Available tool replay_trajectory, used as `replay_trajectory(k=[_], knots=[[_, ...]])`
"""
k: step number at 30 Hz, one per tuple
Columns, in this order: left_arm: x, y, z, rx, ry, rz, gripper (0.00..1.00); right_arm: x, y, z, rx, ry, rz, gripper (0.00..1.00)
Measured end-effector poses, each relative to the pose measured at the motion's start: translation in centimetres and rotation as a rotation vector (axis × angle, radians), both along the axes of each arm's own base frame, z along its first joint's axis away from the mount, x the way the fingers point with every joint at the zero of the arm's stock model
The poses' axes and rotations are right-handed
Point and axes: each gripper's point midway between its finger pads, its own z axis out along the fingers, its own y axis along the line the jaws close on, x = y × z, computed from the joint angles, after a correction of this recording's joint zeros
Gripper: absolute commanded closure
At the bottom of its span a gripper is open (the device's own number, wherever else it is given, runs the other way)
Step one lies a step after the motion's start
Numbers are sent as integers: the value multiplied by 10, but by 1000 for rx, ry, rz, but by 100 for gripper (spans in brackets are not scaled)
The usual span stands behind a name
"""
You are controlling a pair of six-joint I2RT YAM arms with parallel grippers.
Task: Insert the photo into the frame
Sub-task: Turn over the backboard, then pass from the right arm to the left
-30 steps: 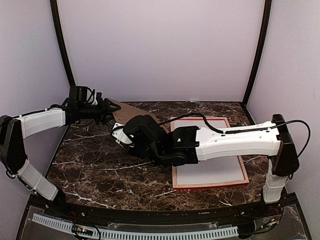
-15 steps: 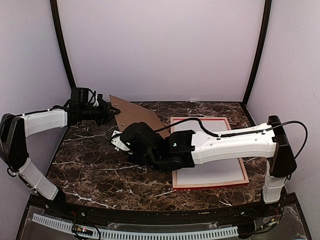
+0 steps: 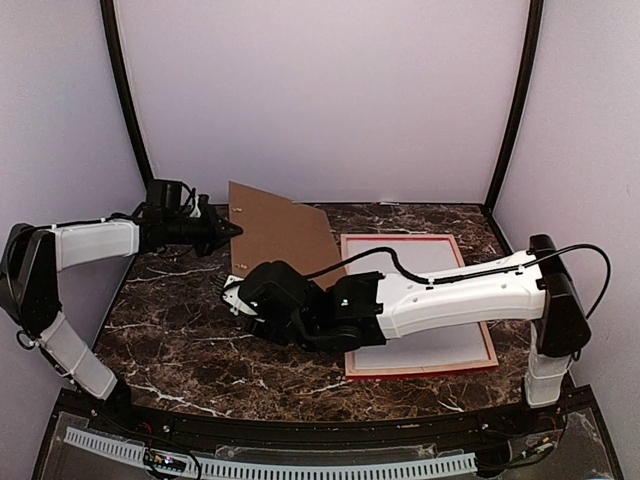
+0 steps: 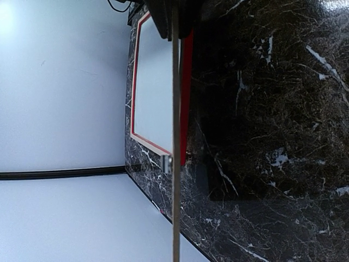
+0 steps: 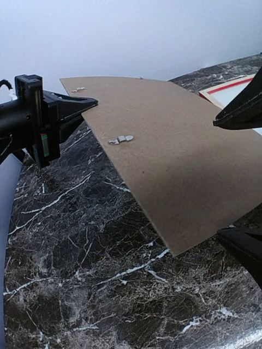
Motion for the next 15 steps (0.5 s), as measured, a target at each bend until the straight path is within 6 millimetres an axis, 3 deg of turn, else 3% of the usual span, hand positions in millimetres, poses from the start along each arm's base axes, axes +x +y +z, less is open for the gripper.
replay_trajectory(k=[9, 15], knots=[[2, 5, -4, 19, -37, -47, 100, -11, -19, -9, 32, 90, -10, 20], [1, 18, 0, 19, -51, -87, 100, -16, -52, -11, 74, 179, -43, 20]])
